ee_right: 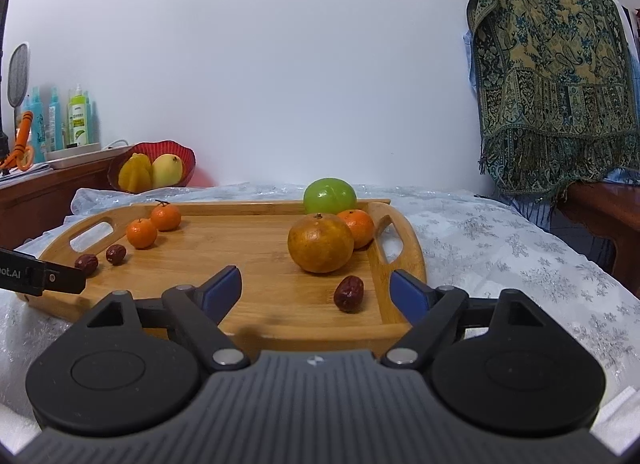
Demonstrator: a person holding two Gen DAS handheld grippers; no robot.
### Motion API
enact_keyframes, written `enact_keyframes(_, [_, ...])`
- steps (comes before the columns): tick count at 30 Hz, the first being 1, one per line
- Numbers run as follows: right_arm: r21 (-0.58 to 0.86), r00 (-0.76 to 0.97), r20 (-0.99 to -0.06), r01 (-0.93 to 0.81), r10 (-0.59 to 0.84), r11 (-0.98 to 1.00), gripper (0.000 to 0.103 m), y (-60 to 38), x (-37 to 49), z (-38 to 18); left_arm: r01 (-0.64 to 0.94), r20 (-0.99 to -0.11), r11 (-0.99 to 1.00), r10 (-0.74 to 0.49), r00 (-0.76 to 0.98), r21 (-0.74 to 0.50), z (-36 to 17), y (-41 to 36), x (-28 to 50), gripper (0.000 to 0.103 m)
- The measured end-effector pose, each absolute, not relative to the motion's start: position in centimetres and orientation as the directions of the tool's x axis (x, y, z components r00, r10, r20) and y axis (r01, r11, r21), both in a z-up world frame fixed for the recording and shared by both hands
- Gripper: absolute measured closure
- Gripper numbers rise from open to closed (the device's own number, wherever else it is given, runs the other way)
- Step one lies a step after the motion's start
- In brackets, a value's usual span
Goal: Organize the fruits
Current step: 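Lower both dates onto the tray and open both tools, then withdraw both open tools toward the dark plum beside the tray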
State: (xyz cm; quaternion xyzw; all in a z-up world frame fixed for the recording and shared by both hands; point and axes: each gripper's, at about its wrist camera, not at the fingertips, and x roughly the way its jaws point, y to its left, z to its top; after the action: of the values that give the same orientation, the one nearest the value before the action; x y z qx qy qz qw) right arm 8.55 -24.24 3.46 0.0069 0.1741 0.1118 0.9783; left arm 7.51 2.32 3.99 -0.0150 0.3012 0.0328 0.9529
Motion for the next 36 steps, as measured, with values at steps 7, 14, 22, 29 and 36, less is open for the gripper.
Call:
enact_keyframes(7, [0.040,0.908,-0.342,-0.242,0.241,0.969,0.010,-23.7,7.4,3.4,-0.060,-0.568,0.998,0.032,0.822,-0.032,4.4,2.2,5.8,0.020])
enact_keyframes(14, [0.057,0.896,-0.343,-0.279,0.282,0.959,0.002,-23.7,5.9,3.6,-0.013,-0.558,0.998,-0.021,0.830,-0.057,5.0,1.8,3.7,0.016])
enact_keyframes(22, [0.039,0.907,-0.338,-0.253,0.251,0.967,0.000,-24.3,4.1,4.1,0.079,-0.564,0.989,-0.134,0.815,-0.121,5.0,1.0,1.4,0.012])
enact_keyframes(29, [0.104,0.888,-0.378,-0.241,0.263,0.965,0.000,-25.7,3.8,4.1,0.157,-0.567,0.979,-0.204,0.798,-0.130,4.0,-0.7,0.5,0.008])
enact_keyframes(36, [0.103,0.899,-0.356,-0.233,0.254,0.967,0.001,-26.1,3.1,4.4,0.158,-0.534,0.981,-0.193,0.823,-0.111,2.8,-2.4,0.9,0.012])
